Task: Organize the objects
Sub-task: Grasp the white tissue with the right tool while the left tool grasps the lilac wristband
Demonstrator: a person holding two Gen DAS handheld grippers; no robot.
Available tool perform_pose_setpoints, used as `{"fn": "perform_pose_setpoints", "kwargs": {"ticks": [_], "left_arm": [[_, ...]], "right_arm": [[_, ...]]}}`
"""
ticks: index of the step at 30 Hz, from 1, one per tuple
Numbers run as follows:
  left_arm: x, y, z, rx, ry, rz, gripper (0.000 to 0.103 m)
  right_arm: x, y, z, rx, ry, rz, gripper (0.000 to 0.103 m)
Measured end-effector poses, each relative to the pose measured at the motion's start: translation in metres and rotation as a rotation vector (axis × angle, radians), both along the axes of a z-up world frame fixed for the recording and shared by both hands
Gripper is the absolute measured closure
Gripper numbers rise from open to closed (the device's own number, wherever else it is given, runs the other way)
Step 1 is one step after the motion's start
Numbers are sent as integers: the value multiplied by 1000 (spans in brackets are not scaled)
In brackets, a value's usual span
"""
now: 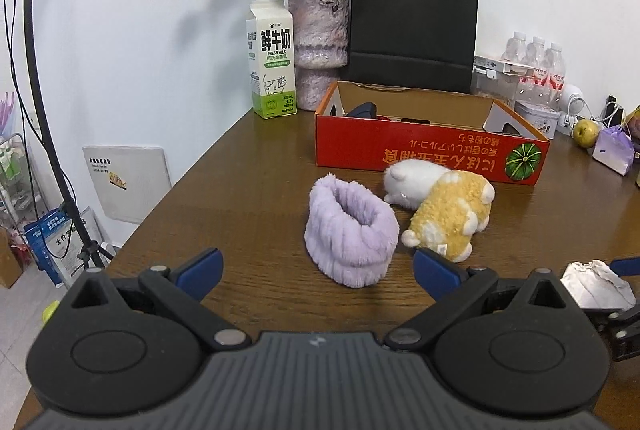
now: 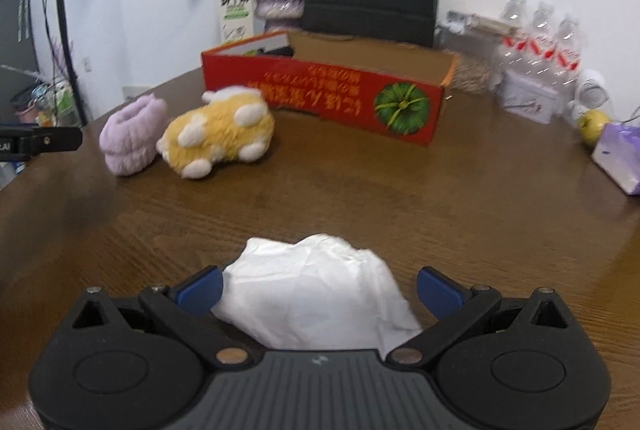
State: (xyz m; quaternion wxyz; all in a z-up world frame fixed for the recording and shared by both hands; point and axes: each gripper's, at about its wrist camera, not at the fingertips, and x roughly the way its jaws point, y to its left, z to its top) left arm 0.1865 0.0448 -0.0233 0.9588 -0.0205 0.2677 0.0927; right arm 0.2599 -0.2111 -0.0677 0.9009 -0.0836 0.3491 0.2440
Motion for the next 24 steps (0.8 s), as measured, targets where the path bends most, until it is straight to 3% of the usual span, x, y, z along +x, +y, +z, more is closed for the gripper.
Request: {"fn": "perform_pose_setpoints", "kwargs": {"ticks": [13,21,24], "left_arm": [[-1,-7,-2,-14,9,-14,0],[3,-2,-12,-40,24,-11,0],[6,-1,-15,-47,30,-11,0]], "right_arm": [[-1,3,-9,17,-34,28,1],[-6,-1,-4,40,-68,-8,37],[-7,-7,-2,58,-86,-59,44]]}}
